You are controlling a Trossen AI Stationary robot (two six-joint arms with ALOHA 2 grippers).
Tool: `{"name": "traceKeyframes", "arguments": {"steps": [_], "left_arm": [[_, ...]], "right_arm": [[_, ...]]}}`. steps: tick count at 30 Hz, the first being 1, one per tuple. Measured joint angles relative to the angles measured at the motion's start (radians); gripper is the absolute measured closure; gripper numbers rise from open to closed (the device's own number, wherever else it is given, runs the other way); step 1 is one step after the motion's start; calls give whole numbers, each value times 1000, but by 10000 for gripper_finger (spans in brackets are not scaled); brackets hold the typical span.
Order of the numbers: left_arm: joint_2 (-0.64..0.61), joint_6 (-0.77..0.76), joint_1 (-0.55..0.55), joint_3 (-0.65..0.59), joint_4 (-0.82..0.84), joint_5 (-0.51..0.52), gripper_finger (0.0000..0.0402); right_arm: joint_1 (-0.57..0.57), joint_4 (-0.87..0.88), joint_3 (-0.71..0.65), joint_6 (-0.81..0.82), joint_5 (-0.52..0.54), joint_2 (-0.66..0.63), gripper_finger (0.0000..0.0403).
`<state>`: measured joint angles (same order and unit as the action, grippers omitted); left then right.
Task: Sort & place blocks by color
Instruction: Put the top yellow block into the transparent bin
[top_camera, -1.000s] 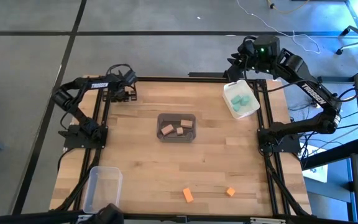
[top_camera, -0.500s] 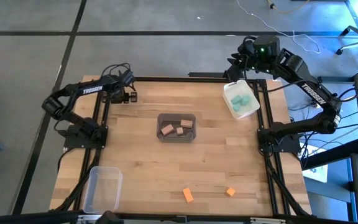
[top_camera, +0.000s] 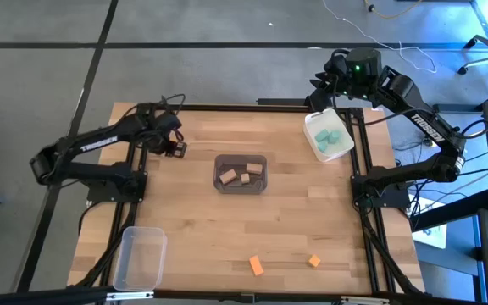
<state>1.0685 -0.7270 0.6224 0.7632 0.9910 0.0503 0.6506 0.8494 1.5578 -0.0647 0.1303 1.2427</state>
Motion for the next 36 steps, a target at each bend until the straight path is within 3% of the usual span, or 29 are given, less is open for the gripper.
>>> {"name": "traceKeyframes", "arguments": {"steps": [8, 21, 30, 36], "left_arm": [[-155, -2, -216, 1, 79, -27, 288], [-396, -2, -607, 1, 174, -300, 288], [-449, -24, -835, 2, 399, -464, 288], [-447, -56, -935, 2, 385, -490, 289]], "right_arm": [[0, 0, 0, -26, 0, 0, 283], [0, 0, 0, -26, 0, 0, 283], [0, 0, 0, -19, 0, 0, 283], [0, 0, 0, -20, 0, 0, 283]]}}
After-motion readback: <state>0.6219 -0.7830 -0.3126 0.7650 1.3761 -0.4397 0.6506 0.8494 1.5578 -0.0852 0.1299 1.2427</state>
